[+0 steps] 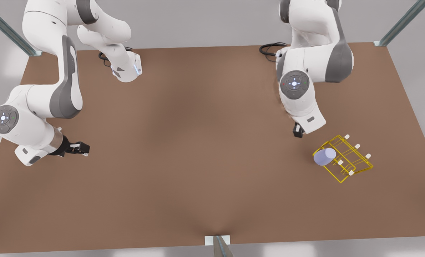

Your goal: Place the cup on the cup holder

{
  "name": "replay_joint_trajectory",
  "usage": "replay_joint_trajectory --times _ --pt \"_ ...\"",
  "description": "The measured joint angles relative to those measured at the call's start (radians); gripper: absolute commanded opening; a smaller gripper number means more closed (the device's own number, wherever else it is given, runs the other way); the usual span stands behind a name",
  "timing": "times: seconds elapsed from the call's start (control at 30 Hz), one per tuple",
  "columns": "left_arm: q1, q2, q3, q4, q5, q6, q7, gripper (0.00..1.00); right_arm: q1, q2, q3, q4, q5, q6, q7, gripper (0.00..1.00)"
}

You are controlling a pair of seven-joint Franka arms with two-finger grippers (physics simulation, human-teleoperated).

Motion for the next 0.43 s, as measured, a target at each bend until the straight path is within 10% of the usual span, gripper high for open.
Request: replay_joint_trajectory --times 0.03,0.1,0.43 --pt "0.243 -0.073 -0.307 -0.048 0.017 -0.012 0.086 1.0 0.002 0.004 0.001 0.001 0.0 0.001 0.0 1.0" --pt "0.428 -0.177 -0.509 -0.231 0.022 0.026 0.246 1.0 0.005 0.009 0.002 0.012 -0.001 0.001 0.0 1.0" --pt "0.447 -0.12 -0.431 -0.092 -0.07 -0.059 0.778 1.0 -0.001 0.01 0.001 0.027 -0.003 -0.009 -0.001 1.0"
